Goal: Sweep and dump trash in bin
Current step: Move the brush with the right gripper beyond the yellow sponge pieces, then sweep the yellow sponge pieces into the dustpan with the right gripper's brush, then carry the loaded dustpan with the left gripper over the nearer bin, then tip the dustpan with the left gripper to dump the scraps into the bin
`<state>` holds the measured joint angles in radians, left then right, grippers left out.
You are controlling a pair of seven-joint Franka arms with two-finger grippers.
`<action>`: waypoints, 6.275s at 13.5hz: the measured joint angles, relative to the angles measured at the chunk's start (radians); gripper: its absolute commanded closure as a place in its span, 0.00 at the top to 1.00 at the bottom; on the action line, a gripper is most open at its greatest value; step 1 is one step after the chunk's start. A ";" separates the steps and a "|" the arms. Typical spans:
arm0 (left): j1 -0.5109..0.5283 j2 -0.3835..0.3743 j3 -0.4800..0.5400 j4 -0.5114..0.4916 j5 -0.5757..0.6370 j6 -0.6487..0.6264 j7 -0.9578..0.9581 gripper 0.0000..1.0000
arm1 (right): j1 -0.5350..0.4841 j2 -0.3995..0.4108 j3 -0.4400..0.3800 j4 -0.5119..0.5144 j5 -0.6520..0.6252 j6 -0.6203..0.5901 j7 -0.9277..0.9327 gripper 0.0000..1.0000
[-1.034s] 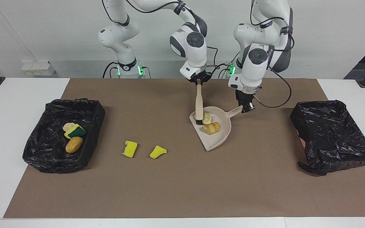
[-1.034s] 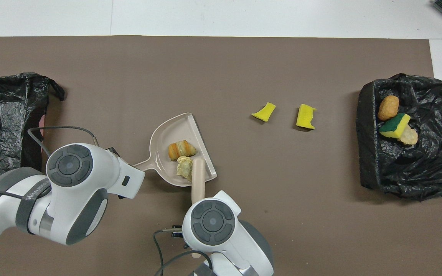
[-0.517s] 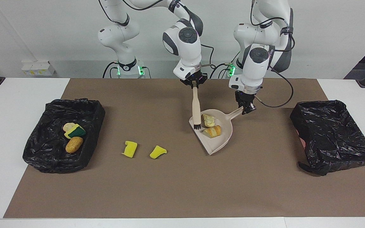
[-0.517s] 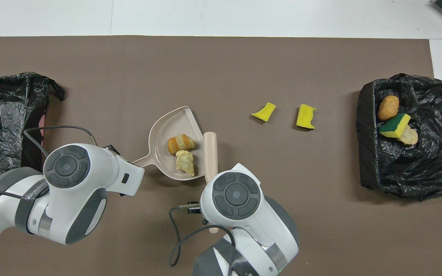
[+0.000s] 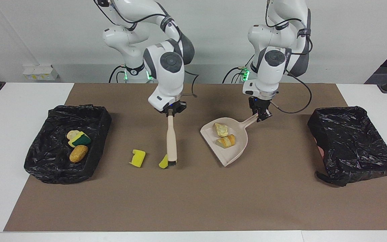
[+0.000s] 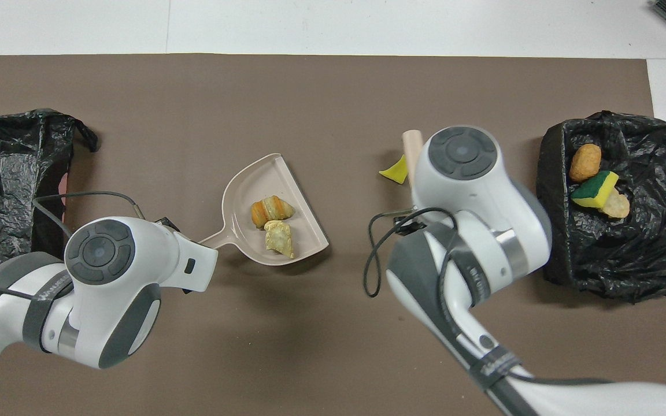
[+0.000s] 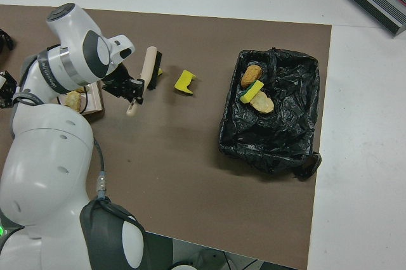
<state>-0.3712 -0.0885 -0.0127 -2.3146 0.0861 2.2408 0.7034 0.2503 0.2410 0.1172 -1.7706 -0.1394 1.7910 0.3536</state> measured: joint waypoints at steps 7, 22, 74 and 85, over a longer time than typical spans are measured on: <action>0.000 0.001 0.000 -0.005 0.000 0.000 -0.041 0.00 | -0.166 0.021 0.001 -0.046 -0.089 -0.018 -0.086 0.00; 0.000 0.007 0.000 -0.008 0.000 0.003 -0.042 0.00 | 0.013 0.024 0.023 -0.136 0.172 0.164 -0.086 0.00; 0.641 -0.081 0.045 0.300 -0.165 -0.397 -0.059 0.00 | 0.665 -0.224 0.046 -0.402 0.342 0.301 0.624 0.00; 0.866 0.066 0.027 0.464 0.379 -0.264 0.358 0.00 | 0.666 -0.180 0.042 -0.435 0.330 0.341 0.612 0.32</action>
<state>0.4945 -0.0222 0.0148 -1.8504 0.4649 1.9765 1.0611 0.9165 0.0608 0.1596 -2.2054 0.1906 2.1316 0.9660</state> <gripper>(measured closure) 0.678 0.740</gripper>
